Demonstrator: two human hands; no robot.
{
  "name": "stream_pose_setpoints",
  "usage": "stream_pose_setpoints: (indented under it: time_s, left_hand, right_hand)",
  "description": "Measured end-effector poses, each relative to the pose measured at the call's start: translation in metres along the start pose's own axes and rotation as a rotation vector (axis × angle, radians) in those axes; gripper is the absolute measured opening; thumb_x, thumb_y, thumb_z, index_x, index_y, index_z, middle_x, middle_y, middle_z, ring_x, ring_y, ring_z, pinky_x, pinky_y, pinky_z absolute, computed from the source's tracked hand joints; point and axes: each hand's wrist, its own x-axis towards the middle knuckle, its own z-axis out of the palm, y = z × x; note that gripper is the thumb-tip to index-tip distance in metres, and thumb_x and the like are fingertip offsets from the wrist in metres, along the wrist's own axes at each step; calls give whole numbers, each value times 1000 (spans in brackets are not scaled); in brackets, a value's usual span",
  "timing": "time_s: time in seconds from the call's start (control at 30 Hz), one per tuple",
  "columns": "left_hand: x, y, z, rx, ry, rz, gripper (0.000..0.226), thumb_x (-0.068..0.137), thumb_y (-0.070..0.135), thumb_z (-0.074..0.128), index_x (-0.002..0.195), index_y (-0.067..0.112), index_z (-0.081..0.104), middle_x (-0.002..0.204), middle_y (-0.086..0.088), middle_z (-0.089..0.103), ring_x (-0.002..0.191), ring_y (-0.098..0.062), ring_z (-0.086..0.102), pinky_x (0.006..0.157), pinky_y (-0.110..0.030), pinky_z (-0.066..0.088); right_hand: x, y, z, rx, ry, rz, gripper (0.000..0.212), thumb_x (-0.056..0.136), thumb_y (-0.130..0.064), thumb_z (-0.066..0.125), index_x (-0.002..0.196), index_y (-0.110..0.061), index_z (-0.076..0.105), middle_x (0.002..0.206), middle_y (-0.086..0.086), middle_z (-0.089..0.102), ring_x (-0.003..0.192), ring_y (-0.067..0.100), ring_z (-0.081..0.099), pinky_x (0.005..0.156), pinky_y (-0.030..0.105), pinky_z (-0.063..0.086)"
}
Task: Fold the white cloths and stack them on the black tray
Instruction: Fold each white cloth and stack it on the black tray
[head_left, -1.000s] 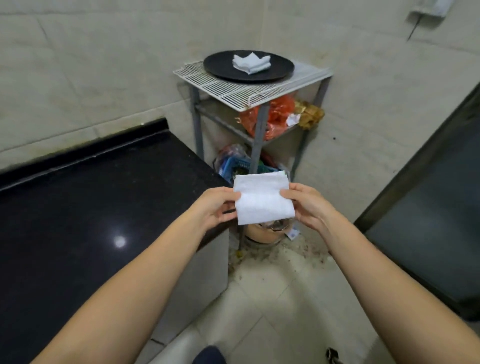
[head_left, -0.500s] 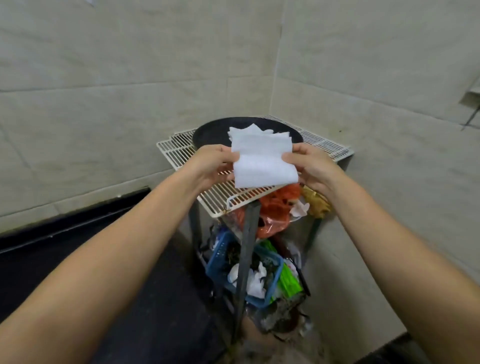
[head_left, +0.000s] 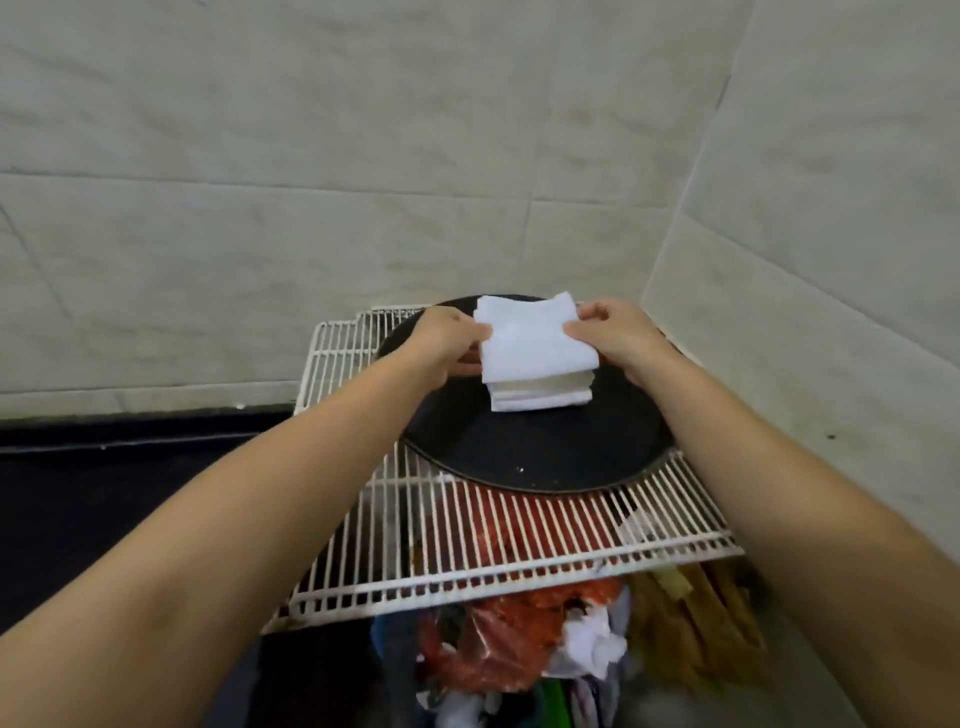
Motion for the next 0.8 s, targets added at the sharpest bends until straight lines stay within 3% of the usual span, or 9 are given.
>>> stream_pose_setpoints:
  time_s: [0.3,0.43,0.57,0.63,0.8]
  left_hand:
    - [16,-33,19,126,125,-31,25,93,17,57,70,12,47,72,-7,55,60,-16,54,49,-23,50]
    - [-5,-32,2,132,153,-10,20,96,29,51,94,8,53,80,-6,56,67,-16,56,56,-24,50]
    - [-56,-36,-58,147,224,99,17,97,24,48,84,14,51,75,-3,54,60,-13,53,46,-17,45]
    - [-98,-41,-101,172,299,152,16,97,20,47,83,14,51,72,-2,53,57,-12,51,42,-14,43]
    - [-238,-80,-236,412,535,170,13,96,21,48,91,11,54,72,1,58,59,-12,54,52,-23,44]
  right_hand:
    - [23,44,6,-53,-83,17,3,83,-13,63,84,-15,61,90,6,64,89,24,61,83,36,50]
    - [11,32,4,-89,25,-36,24,87,-24,62,108,-12,61,111,8,64,104,25,60,91,35,47]
    - [-25,-23,30,-205,67,-272,31,91,-24,56,118,-8,58,111,10,63,103,24,58,81,28,39]
    - [-51,-57,66,-231,5,-407,28,91,-21,54,114,-6,59,109,12,64,101,26,59,82,30,41]
    - [-165,-129,206,-266,-224,-686,24,89,-19,55,107,-7,63,107,14,64,103,30,58,90,38,46]
